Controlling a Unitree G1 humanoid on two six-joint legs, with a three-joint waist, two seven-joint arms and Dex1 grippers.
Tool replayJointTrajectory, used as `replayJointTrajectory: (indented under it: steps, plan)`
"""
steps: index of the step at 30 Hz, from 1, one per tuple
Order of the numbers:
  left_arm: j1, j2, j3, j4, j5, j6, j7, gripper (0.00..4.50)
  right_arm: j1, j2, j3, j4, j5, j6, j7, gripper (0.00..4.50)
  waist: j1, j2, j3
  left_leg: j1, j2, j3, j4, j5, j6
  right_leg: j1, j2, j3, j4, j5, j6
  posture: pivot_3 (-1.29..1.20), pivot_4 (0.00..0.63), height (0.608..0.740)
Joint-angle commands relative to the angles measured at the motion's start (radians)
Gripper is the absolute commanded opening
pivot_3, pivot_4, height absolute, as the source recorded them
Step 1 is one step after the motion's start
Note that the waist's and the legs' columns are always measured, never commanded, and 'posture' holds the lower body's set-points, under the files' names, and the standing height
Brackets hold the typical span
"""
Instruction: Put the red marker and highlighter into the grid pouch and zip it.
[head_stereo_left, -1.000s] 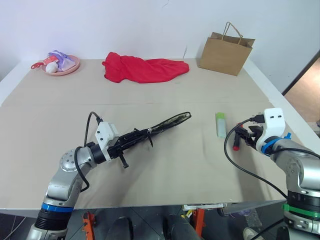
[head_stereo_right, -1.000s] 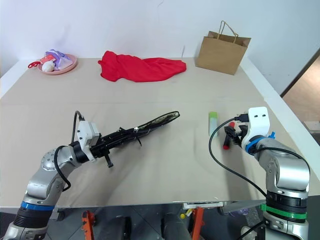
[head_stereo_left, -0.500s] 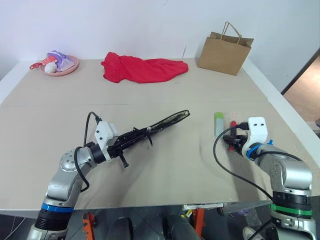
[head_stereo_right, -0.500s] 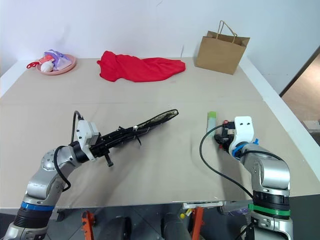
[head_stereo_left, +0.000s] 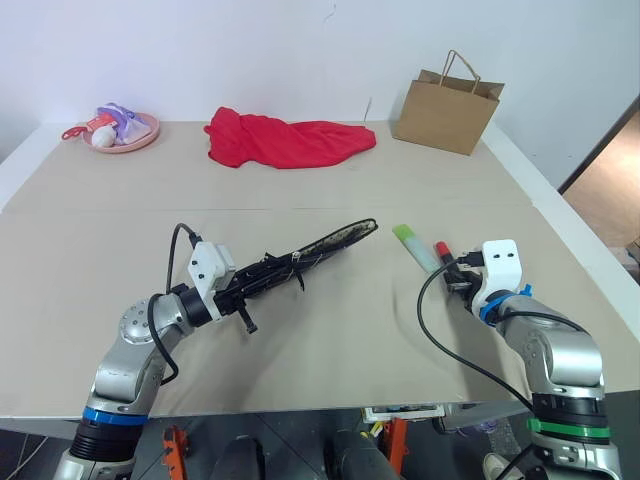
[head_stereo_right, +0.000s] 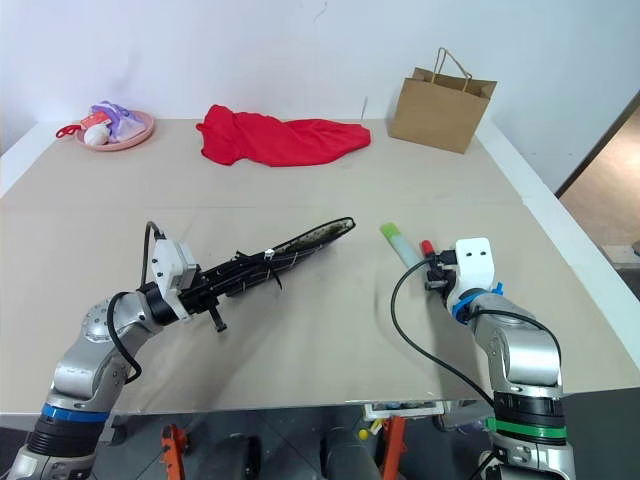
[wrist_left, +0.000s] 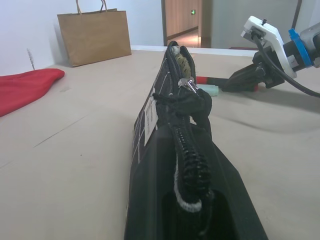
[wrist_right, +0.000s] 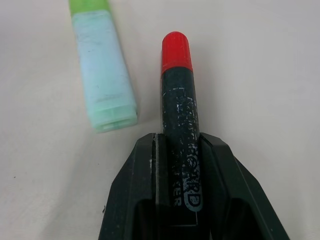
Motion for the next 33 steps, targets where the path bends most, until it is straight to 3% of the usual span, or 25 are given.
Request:
replayJointTrajectory:
  steps: [1,5,9,12,15,17,24,33]
  plan:
    - [-0.013,0.006,0.015,-0.031,-0.020,-0.010,-0.006,0.00,-0.008,-0.009,-0.027,0.054,-0.015,0.006,-0.029,0.59,0.000,0.000,0.000,0.000,0.000,0.000,0.000,0.000,0.000,0.000,0.000,0.001,0.000,0.000,0.000,0.00,0.150,0.740]
    - [-0.019,0.007,0.013,-0.031,-0.024,-0.006,-0.012,0.00,-0.091,-0.014,-0.074,0.041,0.016,-0.085,-0.015,0.59,0.000,0.000,0.000,0.000,-0.001,0.001,0.000,0.001,0.001,0.000,0.000,0.003,-0.001,0.001,0.001,0.00,0.150,0.740]
    - [-0.019,0.021,0.012,-0.030,-0.029,-0.004,-0.031,0.00,-0.167,-0.073,-0.077,-0.015,0.077,-0.213,0.127,0.59,-0.002,0.007,0.005,-0.003,-0.003,0.003,-0.001,0.001,0.001,-0.004,0.000,0.007,-0.001,0.002,0.005,0.00,0.150,0.740]
    - [-0.020,0.034,0.012,-0.022,-0.021,-0.012,-0.051,0.00,-0.167,-0.153,-0.019,-0.086,0.085,-0.345,0.287,0.59,0.000,0.007,0.005,-0.004,-0.003,0.001,-0.004,0.000,0.002,-0.005,0.000,0.004,-0.002,-0.001,0.003,0.00,0.150,0.740]
    - [-0.025,0.042,0.013,-0.007,-0.015,-0.019,-0.063,0.00,-0.107,-0.328,0.128,-0.195,0.040,-0.517,0.572,0.59,0.001,0.008,0.005,-0.004,-0.002,-0.001,-0.005,-0.003,0.005,-0.004,0.000,0.001,-0.002,-0.006,0.001,0.00,0.150,0.740]
    - [-0.025,0.044,0.011,-0.001,-0.009,-0.026,-0.072,0.00,-0.112,-0.396,0.194,-0.193,-0.004,-0.606,0.652,0.59,0.001,0.008,0.005,-0.004,-0.001,-0.002,-0.004,-0.007,0.004,-0.003,0.001,0.000,-0.002,-0.008,-0.002,0.00,0.150,0.740]
    - [0.005,0.042,0.000,0.010,0.015,-0.077,-0.096,0.00,-0.168,-0.428,0.284,-0.161,-0.057,-0.764,0.763,0.59,0.001,0.007,0.005,-0.004,-0.002,-0.001,-0.003,-0.008,0.002,-0.003,-0.001,0.001,-0.002,-0.008,-0.003,0.00,0.150,0.740]
    - [0.022,0.039,-0.007,0.020,0.033,-0.117,-0.101,0.00,-0.173,-0.450,0.288,-0.085,-0.114,-0.871,0.811,0.59,0.004,0.007,0.005,-0.004,-0.002,-0.001,-0.002,-0.007,0.002,-0.002,-0.001,0.000,-0.002,-0.007,-0.004,0.00,0.150,0.740]
